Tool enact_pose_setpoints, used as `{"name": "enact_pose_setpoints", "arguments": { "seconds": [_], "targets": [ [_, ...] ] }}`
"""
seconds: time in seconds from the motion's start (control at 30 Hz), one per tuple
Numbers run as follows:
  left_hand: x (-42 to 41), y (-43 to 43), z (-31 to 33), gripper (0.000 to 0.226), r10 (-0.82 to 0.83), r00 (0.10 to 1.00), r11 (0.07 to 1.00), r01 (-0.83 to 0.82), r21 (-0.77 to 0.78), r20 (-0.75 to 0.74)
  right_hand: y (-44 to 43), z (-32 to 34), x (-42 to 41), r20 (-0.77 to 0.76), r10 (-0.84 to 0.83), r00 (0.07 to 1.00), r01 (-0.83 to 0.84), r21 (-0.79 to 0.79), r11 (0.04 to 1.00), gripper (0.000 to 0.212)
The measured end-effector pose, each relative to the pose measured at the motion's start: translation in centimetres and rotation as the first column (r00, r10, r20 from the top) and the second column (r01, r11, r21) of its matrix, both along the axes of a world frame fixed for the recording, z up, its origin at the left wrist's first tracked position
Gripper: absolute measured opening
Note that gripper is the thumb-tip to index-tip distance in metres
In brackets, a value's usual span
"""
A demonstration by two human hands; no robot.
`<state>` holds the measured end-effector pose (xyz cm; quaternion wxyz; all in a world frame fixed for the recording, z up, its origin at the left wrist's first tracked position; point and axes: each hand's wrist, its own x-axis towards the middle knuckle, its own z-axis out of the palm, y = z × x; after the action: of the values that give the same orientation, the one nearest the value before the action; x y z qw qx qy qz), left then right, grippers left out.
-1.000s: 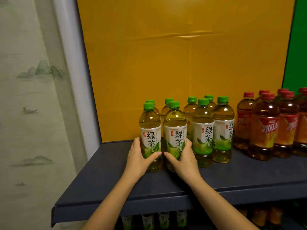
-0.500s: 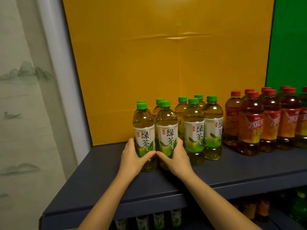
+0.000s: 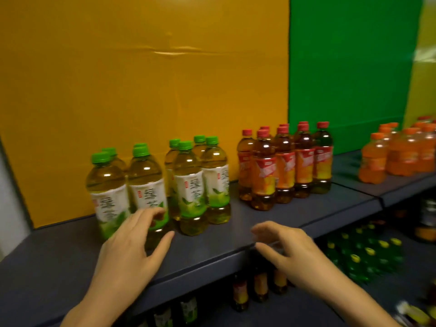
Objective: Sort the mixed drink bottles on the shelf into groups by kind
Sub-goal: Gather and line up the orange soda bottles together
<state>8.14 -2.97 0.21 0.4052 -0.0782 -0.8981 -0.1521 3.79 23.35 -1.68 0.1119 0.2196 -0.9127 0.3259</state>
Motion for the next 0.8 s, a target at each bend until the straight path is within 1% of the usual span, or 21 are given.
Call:
{"name": "enact_pose_setpoints", "arguments": {
  "seconds": [0.07, 0.17, 0.23, 0.37, 0.47, 0.53, 0.63, 0.73, 0.8],
  "targets": [
    [-0.8, 3.5, 0.2, 0.031, -0.04, 0.999, 0.995, 0.043, -0.094, 0.034, 5.8, -0.1, 0.8, -0.026, -0.127, 0.992, 0.128, 0.032, 0.991, 0.023],
    [-2.7, 9.7, -0.5, 0.022, -0.081, 0.992, 0.985, 0.094, -0.145, 0.096, 14.3, -0.7, 2.2, -0.059, -0.309, 0.949, 0.313, 0.064, 0.948, 0.02],
    [-4.0, 14.3, -1.7, 0.015, -0.124, 0.984, 0.977, 0.143, -0.16, 0.125, 19.6, -1.4, 3.3, -0.066, -0.404, 0.912, 0.409, 0.084, 0.909, 0.019],
    [-5.9, 23.7, -5.2, 0.025, -0.209, 0.953, 0.96, 0.242, -0.139, 0.219, 28.6, -3.6, 5.3, -0.05, -0.556, 0.829, 0.558, 0.135, 0.819, 0.017],
    [-6.9, 29.7, -7.6, 0.024, -0.252, 0.923, 0.944, 0.301, -0.135, 0.291, 33.9, -5.5, 6.2, -0.035, -0.619, 0.785, 0.612, 0.198, 0.765, 0.016],
    [-7.7, 32.9, -8.8, 0.022, -0.263, 0.913, 0.939, 0.316, -0.134, 0.313, 36.8, -6.5, 6.2, -0.023, -0.644, 0.765, 0.629, 0.24, 0.739, 0.016],
    [-9.1, 36.9, -10.1, 0.022, -0.272, 0.9, 0.927, 0.339, -0.158, 0.34, 40.4, -7.9, 5.2, 0.0, -0.652, 0.758, 0.627, 0.274, 0.729, 0.017],
    [-11.3, 40.2, -10.8, 0.021, -0.254, 0.92, 0.914, 0.329, -0.237, 0.298, 43.6, -9.2, 3.1, -0.007, -0.647, 0.763, 0.618, 0.301, 0.726, 0.02],
    [-12.9, 42.3, -11.1, 0.013, -0.251, 0.934, 0.911, 0.317, -0.265, 0.253, 45.5, -9.9, 1.1, -0.011, -0.646, 0.763, 0.617, 0.307, 0.725, 0.021]
  ]
}}
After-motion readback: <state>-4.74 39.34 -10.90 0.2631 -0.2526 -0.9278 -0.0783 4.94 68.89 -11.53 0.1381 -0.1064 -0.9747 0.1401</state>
